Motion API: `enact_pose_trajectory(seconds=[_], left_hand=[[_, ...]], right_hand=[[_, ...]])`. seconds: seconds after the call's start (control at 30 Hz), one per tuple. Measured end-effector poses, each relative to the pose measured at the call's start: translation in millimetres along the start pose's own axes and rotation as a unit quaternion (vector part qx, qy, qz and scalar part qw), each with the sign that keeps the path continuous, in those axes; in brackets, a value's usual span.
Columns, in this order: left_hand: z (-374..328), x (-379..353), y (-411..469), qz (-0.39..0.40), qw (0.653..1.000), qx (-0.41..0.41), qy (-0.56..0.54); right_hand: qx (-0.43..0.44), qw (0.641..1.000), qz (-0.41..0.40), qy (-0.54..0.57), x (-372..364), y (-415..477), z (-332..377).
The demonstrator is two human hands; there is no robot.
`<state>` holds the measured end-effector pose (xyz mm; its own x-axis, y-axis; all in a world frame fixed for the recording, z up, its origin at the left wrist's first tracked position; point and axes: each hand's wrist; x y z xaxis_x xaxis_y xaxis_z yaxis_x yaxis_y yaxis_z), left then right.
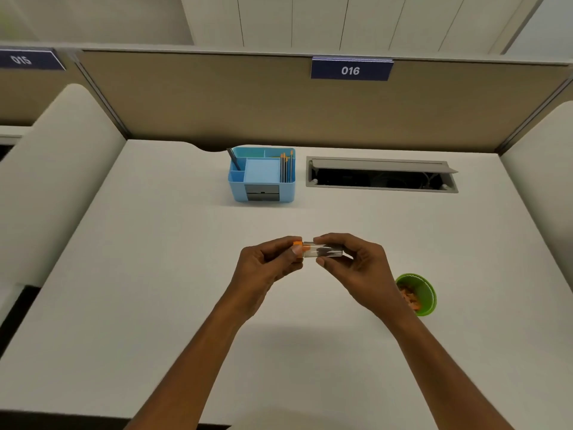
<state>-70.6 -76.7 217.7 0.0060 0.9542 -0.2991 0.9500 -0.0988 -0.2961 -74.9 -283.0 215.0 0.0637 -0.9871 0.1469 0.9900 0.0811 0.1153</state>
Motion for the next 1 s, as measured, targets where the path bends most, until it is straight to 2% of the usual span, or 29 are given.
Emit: enact_pose_trajectory(seconds=[0.17, 0.43, 0.77, 1.0], left_hand=[[-3, 13, -2, -0.004, 1.000, 0.014, 0.020], [-10, 23, -1, -0.004, 0.999, 0.051, 0.007], [-3, 25, 4, -0.001, 0.999, 0.049, -0.020], [-2, 21, 25, -0.030, 0.999, 0.022, -0.022]], right_hand=[[0.026, 0.998, 0.024, -0.048, -8, 3, 4], [0.016, 0.998, 0.030, -0.049, -20, 7, 5], [-0.032, 0.999, 0.026, -0.010, -25, 15, 4], [-0.015, 1.000, 0.008, -0.020, -30, 28, -5]])
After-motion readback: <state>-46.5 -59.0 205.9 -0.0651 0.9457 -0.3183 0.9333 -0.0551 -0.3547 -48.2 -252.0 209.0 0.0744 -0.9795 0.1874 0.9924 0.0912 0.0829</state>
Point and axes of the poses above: each hand's wrist, its own y-axis towards the middle knuckle, its own x-axis out of the back of the hand, z = x × y, and after that the axes turned 2 degrees about -z, right-handed
